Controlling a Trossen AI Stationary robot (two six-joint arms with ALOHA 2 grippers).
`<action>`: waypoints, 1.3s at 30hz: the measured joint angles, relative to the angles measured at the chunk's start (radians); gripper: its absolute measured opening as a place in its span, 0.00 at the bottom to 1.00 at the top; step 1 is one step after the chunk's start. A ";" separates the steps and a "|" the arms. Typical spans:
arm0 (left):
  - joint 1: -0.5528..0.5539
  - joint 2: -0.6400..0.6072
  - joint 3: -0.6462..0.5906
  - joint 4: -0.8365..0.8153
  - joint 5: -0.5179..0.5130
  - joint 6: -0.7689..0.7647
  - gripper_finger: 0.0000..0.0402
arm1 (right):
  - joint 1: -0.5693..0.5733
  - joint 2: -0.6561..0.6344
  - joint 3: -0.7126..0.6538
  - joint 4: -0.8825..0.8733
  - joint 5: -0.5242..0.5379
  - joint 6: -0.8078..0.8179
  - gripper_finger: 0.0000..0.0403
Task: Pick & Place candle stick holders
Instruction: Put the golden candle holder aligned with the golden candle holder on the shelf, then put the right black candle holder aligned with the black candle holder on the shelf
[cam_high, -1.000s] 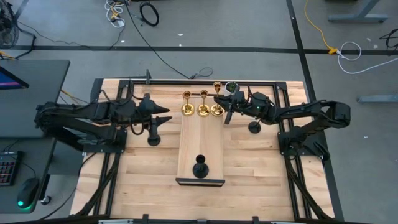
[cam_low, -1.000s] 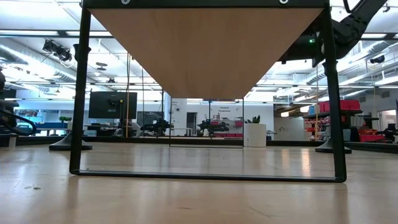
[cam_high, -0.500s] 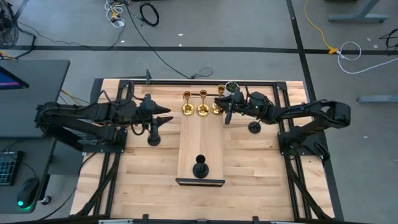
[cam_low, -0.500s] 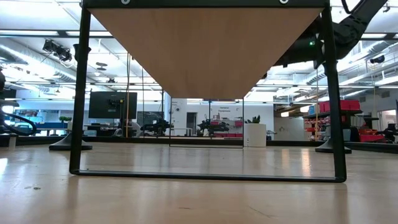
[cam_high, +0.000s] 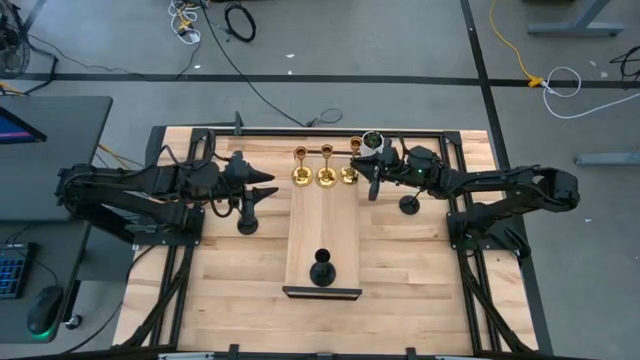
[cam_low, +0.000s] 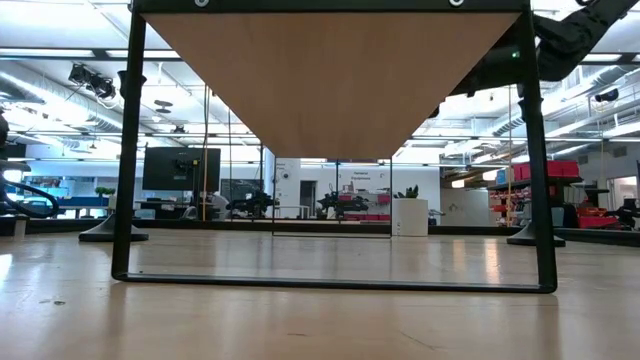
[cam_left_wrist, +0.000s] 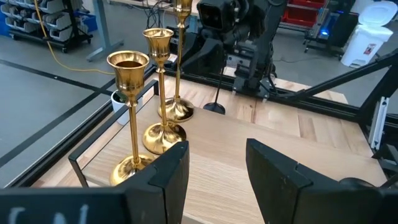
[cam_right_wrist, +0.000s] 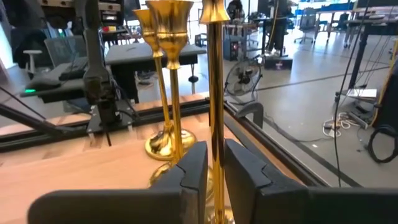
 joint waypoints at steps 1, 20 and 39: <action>0.000 0.000 0.000 0.000 0.000 -0.002 0.40 | 0.001 -0.010 0.000 -0.013 0.000 -0.001 0.12; 0.000 0.000 0.000 -0.007 0.000 -0.007 0.40 | 0.002 -0.304 0.000 -0.385 0.085 -0.001 0.20; 0.000 0.000 0.000 -0.026 0.000 -0.007 0.40 | 0.002 -0.910 0.001 -1.125 0.160 0.027 0.53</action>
